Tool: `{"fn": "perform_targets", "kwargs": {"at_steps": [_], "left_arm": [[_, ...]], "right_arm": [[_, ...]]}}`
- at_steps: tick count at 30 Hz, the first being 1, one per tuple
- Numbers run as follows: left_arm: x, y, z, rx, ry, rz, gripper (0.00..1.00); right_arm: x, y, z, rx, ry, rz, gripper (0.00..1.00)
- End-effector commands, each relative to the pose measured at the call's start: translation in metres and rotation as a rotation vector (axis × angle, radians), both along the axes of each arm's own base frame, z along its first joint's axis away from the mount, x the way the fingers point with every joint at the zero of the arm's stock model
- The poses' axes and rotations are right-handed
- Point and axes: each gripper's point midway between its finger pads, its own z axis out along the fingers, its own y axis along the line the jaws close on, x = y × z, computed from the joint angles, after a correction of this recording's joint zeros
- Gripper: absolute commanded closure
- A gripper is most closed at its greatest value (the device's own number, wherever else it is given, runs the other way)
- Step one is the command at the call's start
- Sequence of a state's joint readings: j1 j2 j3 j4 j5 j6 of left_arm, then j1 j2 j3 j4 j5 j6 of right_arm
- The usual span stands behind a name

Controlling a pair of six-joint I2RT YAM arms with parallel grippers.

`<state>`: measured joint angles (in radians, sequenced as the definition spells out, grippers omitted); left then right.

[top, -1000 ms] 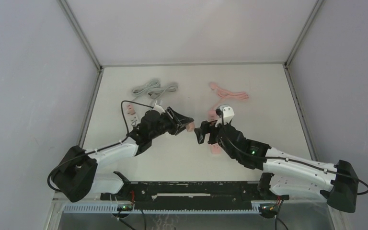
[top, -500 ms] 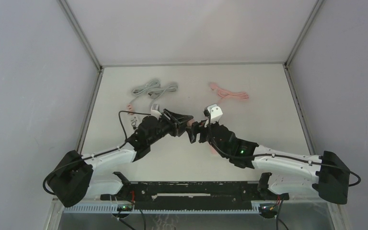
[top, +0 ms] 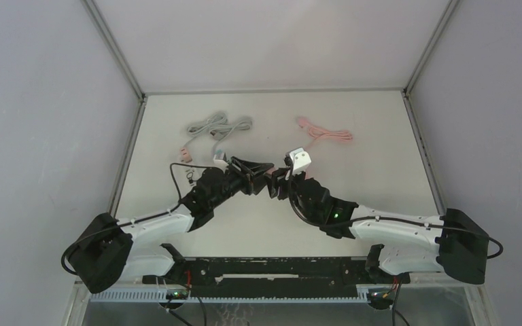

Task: Insert the plug
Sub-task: Pick up the plug from the center of the board.

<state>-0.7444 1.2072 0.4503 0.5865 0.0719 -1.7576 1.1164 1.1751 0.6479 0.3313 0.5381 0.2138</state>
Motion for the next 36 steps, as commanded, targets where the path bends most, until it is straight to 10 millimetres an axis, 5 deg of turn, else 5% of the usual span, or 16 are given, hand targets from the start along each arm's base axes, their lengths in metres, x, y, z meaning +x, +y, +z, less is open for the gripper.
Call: {"fn": "perform_targets", "kwargs": {"at_steps": [1, 6, 18, 25, 36], "left_arm": [[0.0, 0.001, 0.017, -0.062, -0.029, 0.014, 0.97], [0.0, -0.002, 0.016, -0.078, -0.024, 0.004, 0.97], [-0.005, -0.009, 0.002, -0.036, -0.029, -0.031, 0.8], [-0.002, -0.006, -0.011, 0.129, -0.129, -0.044, 0.47], [0.004, 0.006, -0.031, 0.482, -0.295, -0.111, 0.31]], "right_arm": [[0.001, 0.008, 0.009, 0.022, -0.042, 0.007, 0.44], [0.002, 0.008, 0.005, 0.007, -0.045, 0.001, 0.51], [-0.008, -0.003, 0.017, -0.004, -0.05, 0.018, 1.0], [-0.017, -0.016, 0.027, -0.054, 0.037, 0.014, 1.0], [-0.036, -0.061, 0.015, -0.102, 0.277, -0.077, 1.0]]}}
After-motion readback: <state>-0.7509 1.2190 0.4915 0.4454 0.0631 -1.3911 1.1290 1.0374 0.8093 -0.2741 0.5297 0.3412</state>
